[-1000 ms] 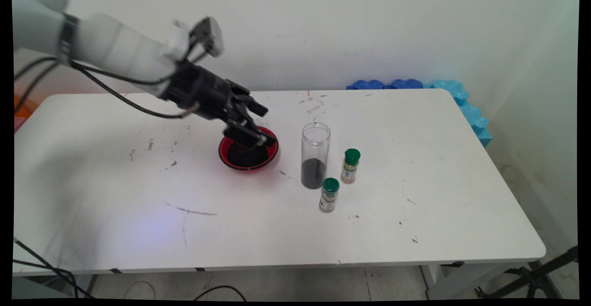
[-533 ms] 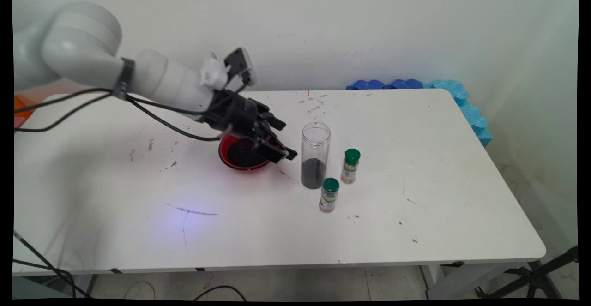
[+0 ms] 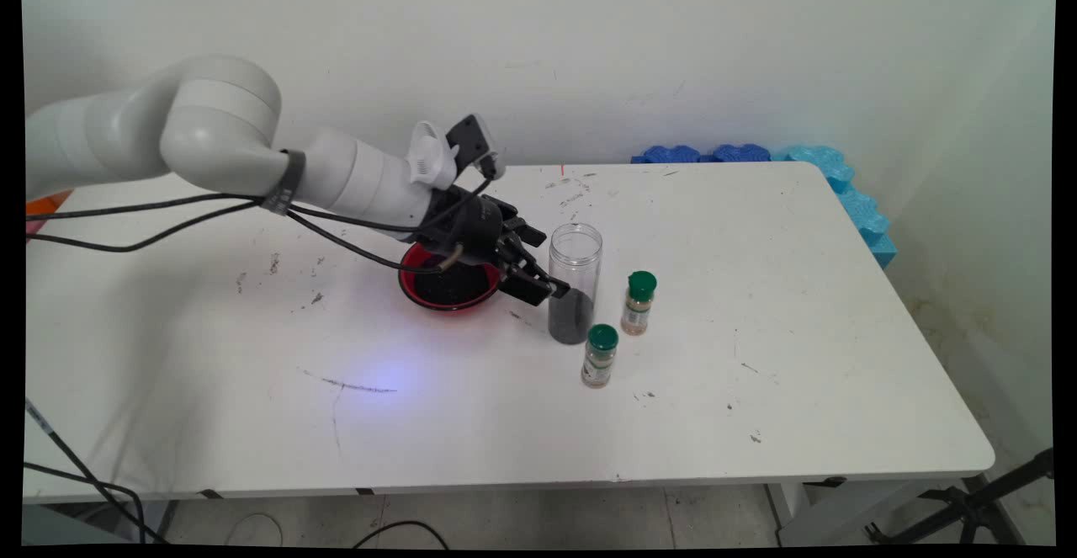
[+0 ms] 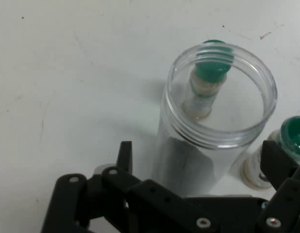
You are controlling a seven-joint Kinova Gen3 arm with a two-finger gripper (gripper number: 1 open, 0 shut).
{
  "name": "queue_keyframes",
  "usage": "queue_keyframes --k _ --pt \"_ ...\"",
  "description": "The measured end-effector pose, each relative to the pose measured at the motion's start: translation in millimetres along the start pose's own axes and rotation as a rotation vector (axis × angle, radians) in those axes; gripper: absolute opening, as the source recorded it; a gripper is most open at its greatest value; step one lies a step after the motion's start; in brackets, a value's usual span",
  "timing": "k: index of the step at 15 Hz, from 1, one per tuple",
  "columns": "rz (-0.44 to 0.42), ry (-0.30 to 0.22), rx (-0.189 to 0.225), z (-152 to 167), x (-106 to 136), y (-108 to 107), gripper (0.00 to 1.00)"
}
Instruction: Pick up the black seasoning powder from the table
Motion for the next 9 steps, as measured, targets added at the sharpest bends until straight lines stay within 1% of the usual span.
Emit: queue_keyframes --k 9 --pt "-0.024 0.047 -0.015 23.4 -0.4 -1.1 1.00"
